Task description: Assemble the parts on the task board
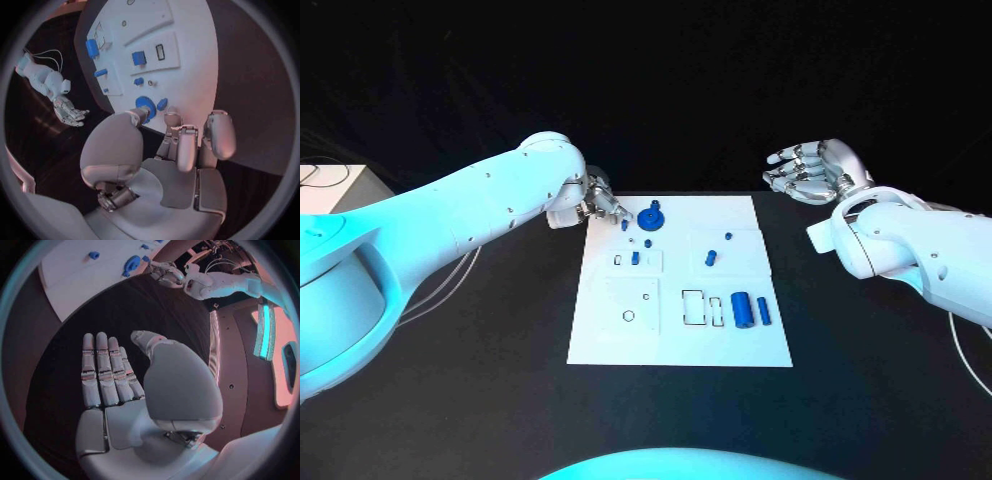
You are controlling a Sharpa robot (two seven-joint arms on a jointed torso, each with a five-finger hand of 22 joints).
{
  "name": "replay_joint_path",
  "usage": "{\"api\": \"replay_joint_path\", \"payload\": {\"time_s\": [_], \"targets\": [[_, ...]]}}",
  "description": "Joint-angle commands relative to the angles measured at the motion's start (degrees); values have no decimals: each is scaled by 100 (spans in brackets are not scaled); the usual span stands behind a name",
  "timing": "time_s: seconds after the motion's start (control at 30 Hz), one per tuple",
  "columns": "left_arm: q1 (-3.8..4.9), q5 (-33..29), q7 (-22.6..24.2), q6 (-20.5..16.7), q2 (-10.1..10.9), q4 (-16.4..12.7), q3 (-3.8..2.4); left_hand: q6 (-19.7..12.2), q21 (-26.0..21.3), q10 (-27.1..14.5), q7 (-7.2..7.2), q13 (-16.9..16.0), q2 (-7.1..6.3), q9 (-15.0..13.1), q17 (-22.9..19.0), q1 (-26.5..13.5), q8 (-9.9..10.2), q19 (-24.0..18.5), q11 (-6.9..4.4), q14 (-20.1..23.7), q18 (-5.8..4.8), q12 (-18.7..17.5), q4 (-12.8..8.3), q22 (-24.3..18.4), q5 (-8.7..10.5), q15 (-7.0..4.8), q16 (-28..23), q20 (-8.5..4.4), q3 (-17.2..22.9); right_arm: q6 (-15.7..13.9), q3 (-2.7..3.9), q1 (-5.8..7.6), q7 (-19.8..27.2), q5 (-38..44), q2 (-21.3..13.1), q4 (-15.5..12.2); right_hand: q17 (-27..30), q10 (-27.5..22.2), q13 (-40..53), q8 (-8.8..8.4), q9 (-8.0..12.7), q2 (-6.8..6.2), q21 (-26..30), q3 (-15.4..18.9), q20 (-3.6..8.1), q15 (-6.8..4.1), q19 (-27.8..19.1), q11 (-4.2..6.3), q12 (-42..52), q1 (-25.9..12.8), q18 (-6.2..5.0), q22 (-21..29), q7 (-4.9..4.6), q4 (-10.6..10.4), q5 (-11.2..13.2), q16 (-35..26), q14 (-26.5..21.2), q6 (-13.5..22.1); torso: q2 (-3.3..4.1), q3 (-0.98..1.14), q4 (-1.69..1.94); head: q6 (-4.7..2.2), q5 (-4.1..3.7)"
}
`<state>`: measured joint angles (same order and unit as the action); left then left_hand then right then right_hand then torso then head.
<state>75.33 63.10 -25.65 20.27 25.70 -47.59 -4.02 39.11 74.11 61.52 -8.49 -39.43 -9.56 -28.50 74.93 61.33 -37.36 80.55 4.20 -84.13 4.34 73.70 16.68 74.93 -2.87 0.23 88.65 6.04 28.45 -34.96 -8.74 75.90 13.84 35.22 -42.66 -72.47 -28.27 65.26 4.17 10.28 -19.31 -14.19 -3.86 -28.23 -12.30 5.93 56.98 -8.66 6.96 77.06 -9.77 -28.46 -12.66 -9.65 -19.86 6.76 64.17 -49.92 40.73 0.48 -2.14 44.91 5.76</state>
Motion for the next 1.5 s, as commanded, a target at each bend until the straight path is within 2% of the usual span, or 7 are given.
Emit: {"api": "replay_joint_path", "payload": {"time_s": [0.03, 0.1, 0.23, 0.47, 0.8, 1.1, 1.5], "targets": [[9, 142, 123, -177, -27, 17, 1, -19, -32, -35, -4, 12, -55, 5, 805, 4, 17, -30, -3, -255, -30, -22, -8, 728, -1, 34, -33, 0, -38, 77, 1, -2, 49, 12, 12, 0, 9, 33, -6, -29, 7, 1, 3, -1, -12, 13, -15, -12, 2, -57, -65, 5, -13, 48, -30, -24, 46, -45, 6, 4, -2, 6, 4], [8, 149, 144, -219, -38, 26, 3, -29, -71, -87, -10, 71, -52, 6, 764, -2, 21, -56, 4, -233, -20, -50, -4, 710, -1, 41, -44, 5, -53, 77, 1, -2, 50, 12, 17, -1, 9, 33, -6, -29, 7, 1, 3, -1, -12, 13, -15, -12, 2, -57, -65, 5, -13, 48, -30, -24, 46, -45, 5, 6, -3, 5, 6], [7, 123, 179, -243, -55, 25, 5, -27, -93, -120, -17, 88, -42, 3, 757, -12, 19, -73, 12, -226, -15, -66, 0, 701, -1, 49, -48, 13, -71, 78, 1, -2, 49, 12, 21, -5, 9, 33, -6, -29, 7, 1, 3, -1, -12, 13, -15, -12, 2, -57, -65, 5, -13, 48, -30, -24, 46, -45, 11, -3, -6, 21, -8], [6, 65, 212, -192, -70, 22, 6, 38, -114, -158, -12, 83, 0, -21, 755, 42, -32, -93, 12, -218, -10, -78, -18, 693, -2, 55, -52, 26, -69, 79, 1, -2, 49, 12, 24, -3, 9, 33, -6, -29, 7, 1, 3, -1, -12, 13, -15, -12, 2, -57, -65, 5, -13, 48, -30, -24, 46, -45, -4, 5, 7, 35, -50], [6, 60, 221, -90, -79, 35, 12, 149, -130, -178, 20, 59, 43, -84, 751, 124, -151, -109, -11, -210, -4, -81, -28, 689, -2, 41, -57, 25, -55, 85, 1, -2, 51, 12, 37, 4, 9, 33, -6, -29, 7, 1, 3, -1, -12, 13, -15, -12, 2, -57, -65, 5, -13, 48, -30, -24, 46, -45, -7, 3, 18, 47, -31], [5, 65, 246, -34, -125, 70, 53, 146, -144, -184, 29, 48, 29, -103, 754, 196, -177, -120, -21, -210, 0, -83, -47, 684, -2, 32, -58, 19, -44, 88, 1, -2, 55, 12, 47, 9, 9, 33, -6, -29, 7, 1, 3, -1, -12, 13, -15, -12, 2, -57, -65, 5, -13, 48, -30, -24, 46, -45, -3, -3, 2, 53, -18], [0, 53, 275, -35, -166, 143, 111, 152, -146, -180, 33, 35, 41, -111, 754, 208, -190, -122, -24, -209, 0, -81, -37, 683, -2, 30, -59, 16, -38, 87, 1, -2, 56, 12, 48, 6, 14, 32, -14, -35, 9, 7, 2, -7, -13, 14, -11, -13, -1, -69, -64, 39, -14, 54, -34, -36, 49, -44, 3, -3, 6, 63, -36]]}}
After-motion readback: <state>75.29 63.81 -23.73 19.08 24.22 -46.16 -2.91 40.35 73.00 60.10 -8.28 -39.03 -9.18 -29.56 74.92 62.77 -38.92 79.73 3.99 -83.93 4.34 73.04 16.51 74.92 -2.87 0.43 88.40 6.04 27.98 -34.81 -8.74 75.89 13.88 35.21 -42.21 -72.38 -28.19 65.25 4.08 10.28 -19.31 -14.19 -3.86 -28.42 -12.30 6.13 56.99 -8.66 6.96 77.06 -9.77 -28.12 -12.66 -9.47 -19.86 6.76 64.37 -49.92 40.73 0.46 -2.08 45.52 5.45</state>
